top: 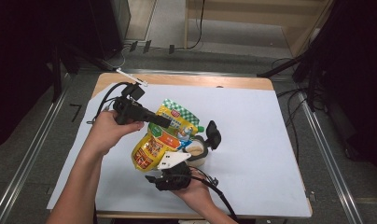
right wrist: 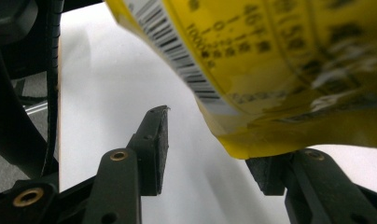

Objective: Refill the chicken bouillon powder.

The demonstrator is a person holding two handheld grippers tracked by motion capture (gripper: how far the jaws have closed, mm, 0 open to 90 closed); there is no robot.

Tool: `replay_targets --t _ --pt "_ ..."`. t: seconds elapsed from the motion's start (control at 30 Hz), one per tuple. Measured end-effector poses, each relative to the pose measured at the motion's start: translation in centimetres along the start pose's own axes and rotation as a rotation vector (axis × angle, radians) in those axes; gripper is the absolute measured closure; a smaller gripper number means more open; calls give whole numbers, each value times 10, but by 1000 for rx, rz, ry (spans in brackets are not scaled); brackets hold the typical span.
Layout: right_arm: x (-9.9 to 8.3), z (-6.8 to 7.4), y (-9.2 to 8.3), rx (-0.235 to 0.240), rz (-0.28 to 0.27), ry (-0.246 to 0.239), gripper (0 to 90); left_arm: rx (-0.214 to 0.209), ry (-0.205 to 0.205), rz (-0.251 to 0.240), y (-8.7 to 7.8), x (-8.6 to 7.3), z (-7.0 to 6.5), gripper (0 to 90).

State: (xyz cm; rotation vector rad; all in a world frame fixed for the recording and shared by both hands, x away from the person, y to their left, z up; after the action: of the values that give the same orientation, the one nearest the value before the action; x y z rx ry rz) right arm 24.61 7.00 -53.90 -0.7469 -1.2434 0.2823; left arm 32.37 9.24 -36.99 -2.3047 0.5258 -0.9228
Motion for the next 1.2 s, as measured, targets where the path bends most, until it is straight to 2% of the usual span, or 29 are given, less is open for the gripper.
replay_targets --t 0.13,0.23,0.4,0.5,0.63,0.83,0.97,1.0,1.07,1.2 --pt "1 -2 -2 -5 -9 2 533 14 -5 10 -4 -3 1 900" --pt "2 -4 -6 -11 -16 9 523 8 -2 -1 -7 -3 -1 900" --pt "3 -9 -10 -46 -19 7 492 1 -3 -16 -12 -4 1 900" --pt "2 -10 -11 -46 -9 31 488 -2 -9 -24 -15 -5 4 900" --pt "1 -11 -15 -41 -6 58 488 -11 -19 -49 -20 -5 8 900" --pt "-1 -15 -18 -48 15 73 484 -19 -33 -92 -29 -5 14 900" --pt "-2 -20 -21 -61 10 85 488 9 -56 -119 -37 -6 24 900" --pt "-1 -20 -22 -52 6 92 493 25 -63 -124 -38 -7 27 900" --pt "0 -20 -24 -44 -5 95 494 52 -79 -133 -40 -8 37 900" --pt "-1 -18 -22 -38 5 83 495 70 -128 -158 -44 -11 57 900"
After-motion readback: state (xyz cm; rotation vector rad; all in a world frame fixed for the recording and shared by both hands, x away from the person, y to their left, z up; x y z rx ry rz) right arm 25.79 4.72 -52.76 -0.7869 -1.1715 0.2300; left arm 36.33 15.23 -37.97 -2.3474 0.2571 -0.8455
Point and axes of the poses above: each handheld gripper's, and its own axes: y roughly forward along the jaws, x roughly out of its top, z roughly to its left, the point moved 9 cm from there along y, roughly forward along the jaws, and after that the axes turned 8 degrees about z, right-handed, at the moved point
